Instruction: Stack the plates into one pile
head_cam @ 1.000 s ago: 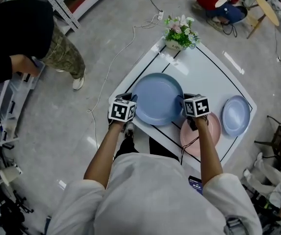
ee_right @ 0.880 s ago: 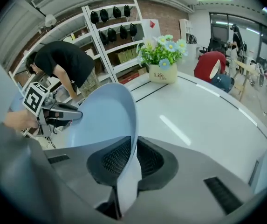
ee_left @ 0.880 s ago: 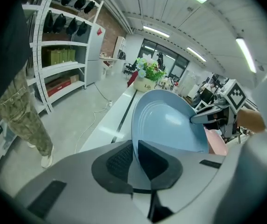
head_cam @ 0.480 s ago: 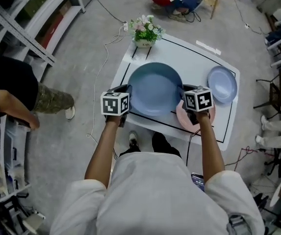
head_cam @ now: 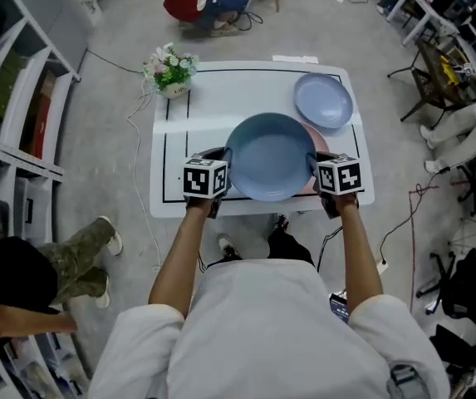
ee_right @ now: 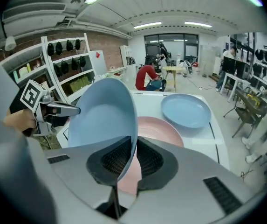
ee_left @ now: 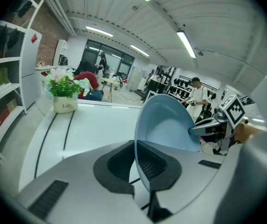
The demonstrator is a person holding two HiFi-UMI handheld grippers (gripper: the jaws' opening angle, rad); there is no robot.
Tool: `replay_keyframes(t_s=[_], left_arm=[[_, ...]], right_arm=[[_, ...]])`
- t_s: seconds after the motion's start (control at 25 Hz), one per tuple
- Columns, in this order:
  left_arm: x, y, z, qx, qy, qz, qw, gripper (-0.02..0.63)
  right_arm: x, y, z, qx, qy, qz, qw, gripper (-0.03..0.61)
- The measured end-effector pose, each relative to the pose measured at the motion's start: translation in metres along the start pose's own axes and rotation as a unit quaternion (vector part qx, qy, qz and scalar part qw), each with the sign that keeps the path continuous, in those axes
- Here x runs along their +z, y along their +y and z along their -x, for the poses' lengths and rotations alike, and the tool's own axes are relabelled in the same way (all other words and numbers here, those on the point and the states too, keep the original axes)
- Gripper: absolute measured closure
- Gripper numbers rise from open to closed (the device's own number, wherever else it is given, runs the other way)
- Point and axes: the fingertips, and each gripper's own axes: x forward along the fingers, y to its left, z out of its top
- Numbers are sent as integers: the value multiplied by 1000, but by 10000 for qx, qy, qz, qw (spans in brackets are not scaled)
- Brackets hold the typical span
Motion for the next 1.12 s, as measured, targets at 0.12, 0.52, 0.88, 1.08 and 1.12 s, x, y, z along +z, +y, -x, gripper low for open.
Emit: replay_keyframes(t_s=[0.12, 0.52, 0.88, 1.08, 1.12], left_arm=[[-4, -29, -31, -218, 180, -82, 9996, 582], [-6, -74, -113, -108, 529, -344, 9980, 581], [-23, -64, -142, 377, 830, -590, 9941, 574], [-28, -56, -150, 446, 920, -687, 9924, 552], [-27, -55, -150, 430, 907, -723, 9923, 549]], right_arm=[[-23, -35, 8, -102, 131, -339, 9993, 528], [-60, -117, -6, -98, 509, -542, 9972, 506], [-69, -134, -43, -410, 611, 362, 9966, 432], [-69, -138, -55, -381, 590, 250, 9972, 417], [-66, -139, -55, -413, 557, 231, 9973, 417]])
